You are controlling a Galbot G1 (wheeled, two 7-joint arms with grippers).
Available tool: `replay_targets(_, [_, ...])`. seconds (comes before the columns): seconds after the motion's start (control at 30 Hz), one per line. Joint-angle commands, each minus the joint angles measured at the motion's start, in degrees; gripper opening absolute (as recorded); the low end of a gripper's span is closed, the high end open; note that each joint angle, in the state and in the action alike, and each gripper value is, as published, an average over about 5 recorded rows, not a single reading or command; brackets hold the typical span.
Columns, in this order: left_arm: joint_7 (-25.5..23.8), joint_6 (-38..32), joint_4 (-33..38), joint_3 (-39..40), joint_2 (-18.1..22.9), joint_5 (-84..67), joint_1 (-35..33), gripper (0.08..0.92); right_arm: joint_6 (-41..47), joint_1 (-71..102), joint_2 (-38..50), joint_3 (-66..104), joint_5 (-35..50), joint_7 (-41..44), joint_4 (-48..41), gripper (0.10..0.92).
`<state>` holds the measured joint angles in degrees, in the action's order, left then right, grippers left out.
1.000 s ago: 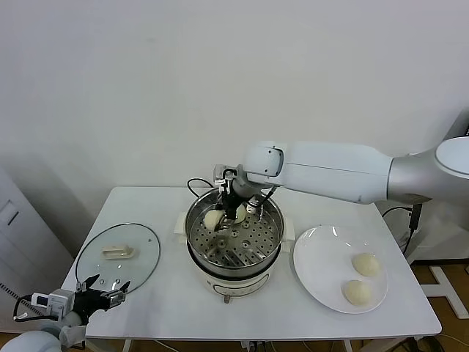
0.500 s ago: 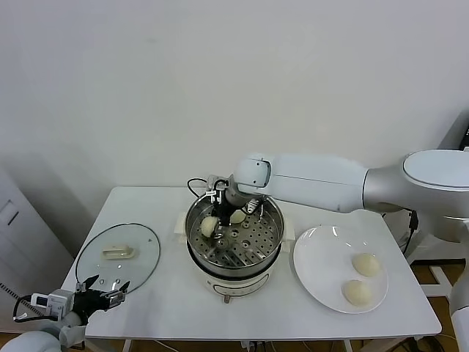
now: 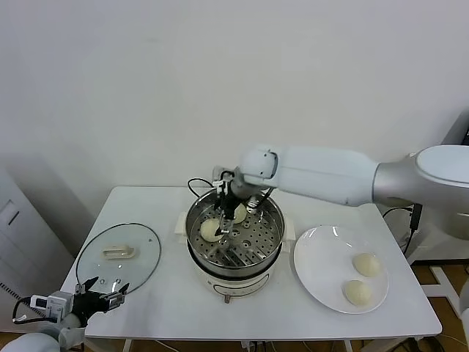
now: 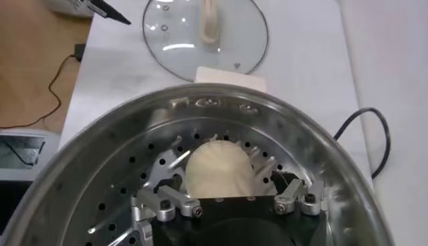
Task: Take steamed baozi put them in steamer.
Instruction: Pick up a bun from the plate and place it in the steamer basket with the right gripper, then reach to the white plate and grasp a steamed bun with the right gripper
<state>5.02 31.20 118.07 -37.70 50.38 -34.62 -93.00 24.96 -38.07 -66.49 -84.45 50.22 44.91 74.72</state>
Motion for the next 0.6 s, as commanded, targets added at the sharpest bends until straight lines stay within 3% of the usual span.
replay_targets(0.03, [-0.03, -0.04, 0.12, -0.05, -0.12, -0.05, -0.03, 0.823, -4.33, -10.6, 10.1, -3.82, -2.76, 11.31, 3.51, 0.823])
replay_targets(0.27, [-0.06, -0.02, 0.21, -0.17, -0.37, -0.07, 0.12, 0.823, -12.14, -16.93, 23.63, -11.0, -12.75, 19.9, 7.42, 0.823])
replay_targets(0.6, [-0.03, 0.0, 0.42, -0.37, -0.15, -0.14, 0.27, 0.823, -17.72, -12.68, 35.72, -13.46, -24.09, 19.89, 8.33, 0.823])
